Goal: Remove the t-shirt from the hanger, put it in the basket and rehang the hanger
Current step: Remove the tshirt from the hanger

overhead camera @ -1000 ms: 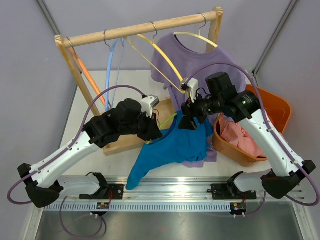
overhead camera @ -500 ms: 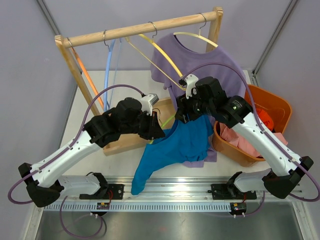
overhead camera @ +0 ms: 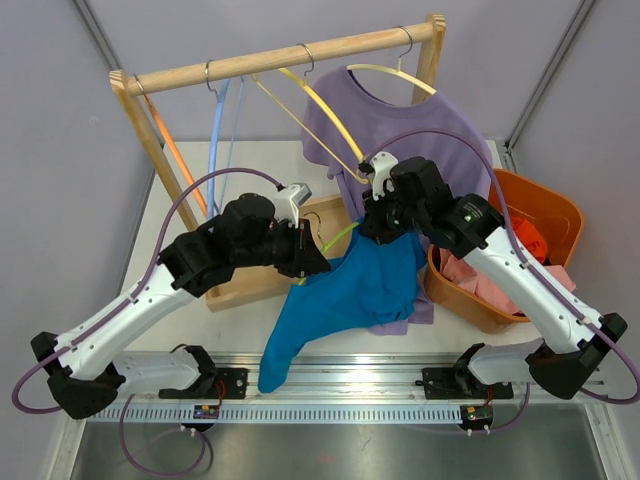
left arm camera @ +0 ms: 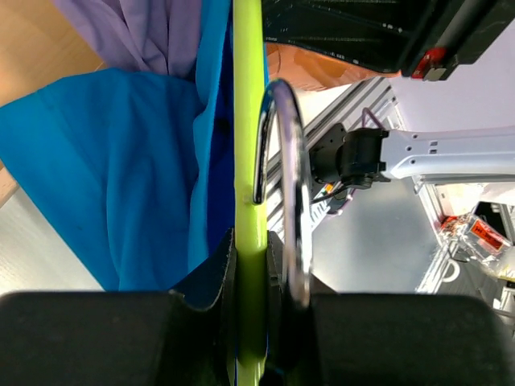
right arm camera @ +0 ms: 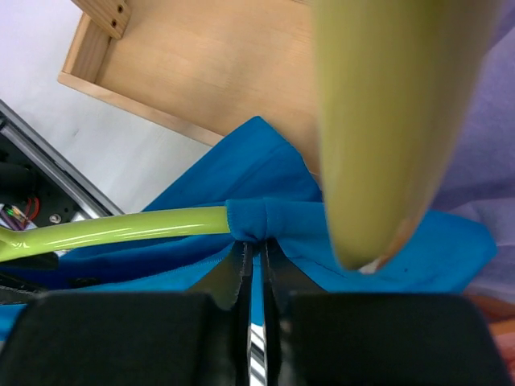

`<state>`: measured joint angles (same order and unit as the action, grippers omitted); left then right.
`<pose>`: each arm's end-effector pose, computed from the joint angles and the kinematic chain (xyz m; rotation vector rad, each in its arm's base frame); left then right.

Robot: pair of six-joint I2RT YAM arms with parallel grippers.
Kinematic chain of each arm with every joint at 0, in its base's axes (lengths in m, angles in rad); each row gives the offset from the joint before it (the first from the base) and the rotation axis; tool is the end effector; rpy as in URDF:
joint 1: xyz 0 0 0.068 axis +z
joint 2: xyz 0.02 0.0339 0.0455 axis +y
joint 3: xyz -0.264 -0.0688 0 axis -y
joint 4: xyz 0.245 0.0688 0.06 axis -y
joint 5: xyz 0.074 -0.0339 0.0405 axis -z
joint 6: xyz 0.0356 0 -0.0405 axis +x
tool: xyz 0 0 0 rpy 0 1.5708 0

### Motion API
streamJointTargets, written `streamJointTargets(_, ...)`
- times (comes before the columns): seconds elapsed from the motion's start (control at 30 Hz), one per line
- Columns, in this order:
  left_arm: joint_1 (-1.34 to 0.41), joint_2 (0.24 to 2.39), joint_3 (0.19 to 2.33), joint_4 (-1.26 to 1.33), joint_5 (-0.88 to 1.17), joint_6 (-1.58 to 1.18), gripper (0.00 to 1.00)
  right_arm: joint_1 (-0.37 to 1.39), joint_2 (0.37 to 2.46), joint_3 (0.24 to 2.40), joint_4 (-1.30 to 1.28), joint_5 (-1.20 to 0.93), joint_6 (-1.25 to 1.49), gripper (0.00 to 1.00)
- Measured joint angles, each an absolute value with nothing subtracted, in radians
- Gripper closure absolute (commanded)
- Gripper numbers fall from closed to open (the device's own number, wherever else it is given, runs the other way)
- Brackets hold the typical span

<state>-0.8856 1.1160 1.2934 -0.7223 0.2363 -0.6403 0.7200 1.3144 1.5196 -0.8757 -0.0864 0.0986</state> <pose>0.1375 -0.1814 0.3967 0.4375 2.2820 -1.1013 0.1983 0.1780 0.4095 -0.7468 2.1690 0.5320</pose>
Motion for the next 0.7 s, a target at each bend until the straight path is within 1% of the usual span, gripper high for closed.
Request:
streamJointTargets(0.03, -0.884, 1.113, 1.293, -0.722, 0.239, -0.642, 1.0, 0.72, 1.309, 1.52, -0.876, -0.086, 0.099, 1.0)
streamJointTargets(0.2, -0.883, 1.1, 1.293, -0.711, 0.247, -0.644, 1.0, 0.72, 1.274, 1.52, -0.874, -0.089, 0.099, 1.0)
streamJointTargets(0.37, -0.883, 1.102, 1.3, -0.703, 0.263, -0.628, 1.0, 0.72, 1.224, 1.528, -0.86, -0.154, 0.094, 1.0)
streamJointTargets(0.7, -0.883, 1.216, 1.438, -0.748, 0.307, -0.512, 1.0, 0.764, 1.219, 1.596, -0.832, -0.306, 0.075, 1.0)
